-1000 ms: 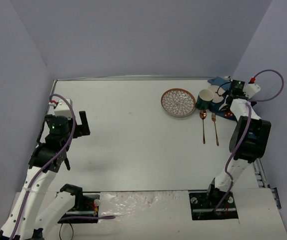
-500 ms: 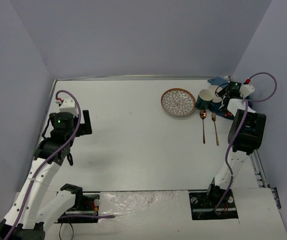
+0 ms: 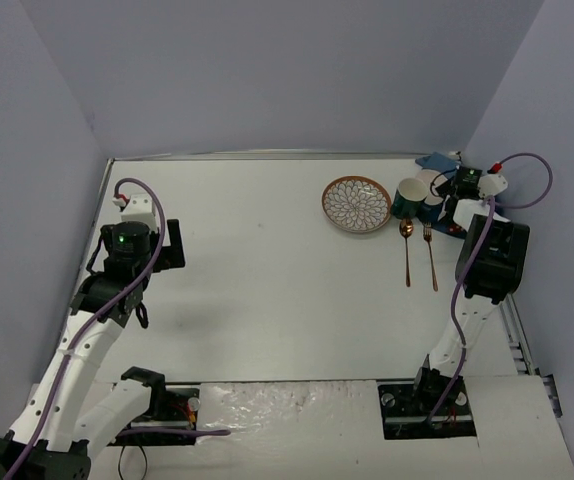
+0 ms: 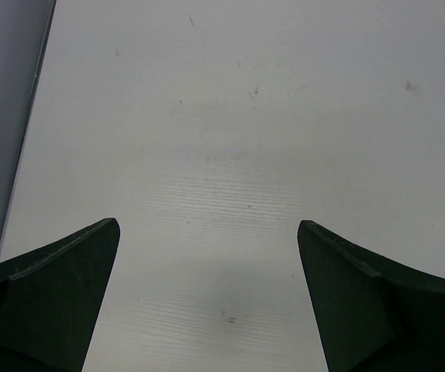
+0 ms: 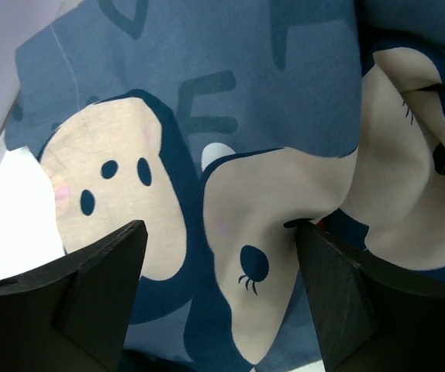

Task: Set the dinner table for one person

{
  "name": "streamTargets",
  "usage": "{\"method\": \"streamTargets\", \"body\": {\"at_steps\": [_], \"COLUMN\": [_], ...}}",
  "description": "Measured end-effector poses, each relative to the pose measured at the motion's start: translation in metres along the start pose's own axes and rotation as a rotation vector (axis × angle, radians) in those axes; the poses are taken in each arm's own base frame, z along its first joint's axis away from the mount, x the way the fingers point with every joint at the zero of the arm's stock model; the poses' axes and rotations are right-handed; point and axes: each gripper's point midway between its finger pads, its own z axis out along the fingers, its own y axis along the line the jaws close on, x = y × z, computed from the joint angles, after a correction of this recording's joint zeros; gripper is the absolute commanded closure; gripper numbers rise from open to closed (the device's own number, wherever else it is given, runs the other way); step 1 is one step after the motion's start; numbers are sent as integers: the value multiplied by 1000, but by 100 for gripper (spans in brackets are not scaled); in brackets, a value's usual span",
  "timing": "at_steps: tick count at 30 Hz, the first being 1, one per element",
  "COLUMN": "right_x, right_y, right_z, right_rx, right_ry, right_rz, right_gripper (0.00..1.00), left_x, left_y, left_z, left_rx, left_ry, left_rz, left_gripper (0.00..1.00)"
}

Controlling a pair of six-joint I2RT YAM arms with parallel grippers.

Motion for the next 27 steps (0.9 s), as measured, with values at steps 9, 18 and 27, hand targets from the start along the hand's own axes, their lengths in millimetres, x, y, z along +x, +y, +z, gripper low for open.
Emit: {"method": "streamTargets", "body": {"at_steps": [9, 18, 27], "right_x": [15, -11, -120], "right_y": [-16, 7, 96], "right_z": [20, 7, -84], "right_rx": [27, -49, -350], "right_ry": [32, -13, -248], "right_rz": [15, -30, 39], "right_gripper": [98, 100, 100], "left_x": [2, 3, 1], "left_y": [-1, -1, -1], "left_z": [3, 3, 2], "left_rx": [-2, -2, 3], "left_ry": [13, 14, 8], "left_rz": [5, 5, 2], "left_gripper": [3, 3, 3]}}
